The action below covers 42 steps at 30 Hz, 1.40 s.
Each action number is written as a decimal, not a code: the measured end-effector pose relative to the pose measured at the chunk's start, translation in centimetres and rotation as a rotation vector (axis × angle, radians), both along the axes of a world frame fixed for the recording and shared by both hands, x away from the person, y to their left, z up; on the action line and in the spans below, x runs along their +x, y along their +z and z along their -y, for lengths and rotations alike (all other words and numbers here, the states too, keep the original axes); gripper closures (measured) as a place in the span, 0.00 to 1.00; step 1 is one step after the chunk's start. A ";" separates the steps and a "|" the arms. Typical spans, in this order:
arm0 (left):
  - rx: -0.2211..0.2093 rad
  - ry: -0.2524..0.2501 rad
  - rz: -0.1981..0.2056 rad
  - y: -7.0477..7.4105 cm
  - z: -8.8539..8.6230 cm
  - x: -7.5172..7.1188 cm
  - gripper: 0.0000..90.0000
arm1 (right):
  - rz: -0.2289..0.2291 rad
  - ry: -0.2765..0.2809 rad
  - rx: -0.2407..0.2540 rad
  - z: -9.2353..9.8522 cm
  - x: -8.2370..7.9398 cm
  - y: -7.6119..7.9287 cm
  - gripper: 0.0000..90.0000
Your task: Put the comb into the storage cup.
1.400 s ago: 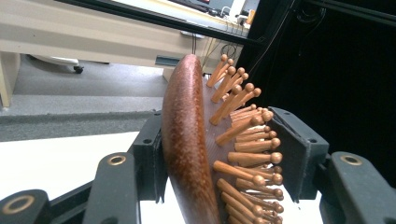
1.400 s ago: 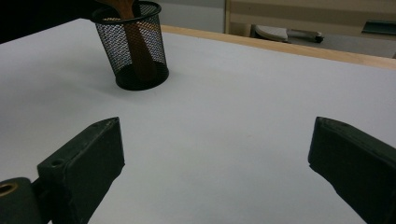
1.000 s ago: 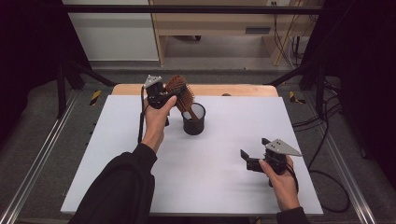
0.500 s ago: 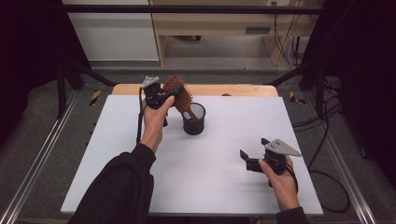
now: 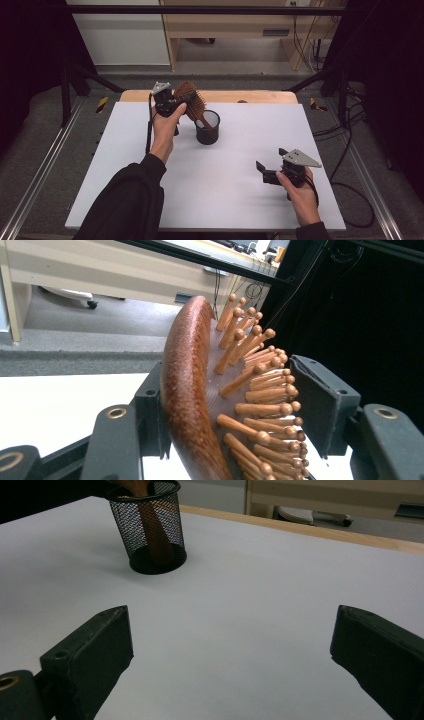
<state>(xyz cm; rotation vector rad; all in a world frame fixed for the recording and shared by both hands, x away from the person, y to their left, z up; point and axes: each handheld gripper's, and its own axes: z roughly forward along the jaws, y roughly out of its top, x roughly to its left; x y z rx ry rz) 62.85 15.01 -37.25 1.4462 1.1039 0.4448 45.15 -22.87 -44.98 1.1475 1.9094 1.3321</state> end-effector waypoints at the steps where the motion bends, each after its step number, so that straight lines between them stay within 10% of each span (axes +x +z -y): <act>1: 0.003 -0.001 0.001 0.0 0.0 0.0 0.43 | 0.000 0.000 0.001 0.0 0.0 0.0 0.04; 42: 0.013 0.020 -0.016 -0.2 0.4 -0.1 0.09 | 0.000 0.009 0.001 -0.1 0.0 0.0 0.04</act>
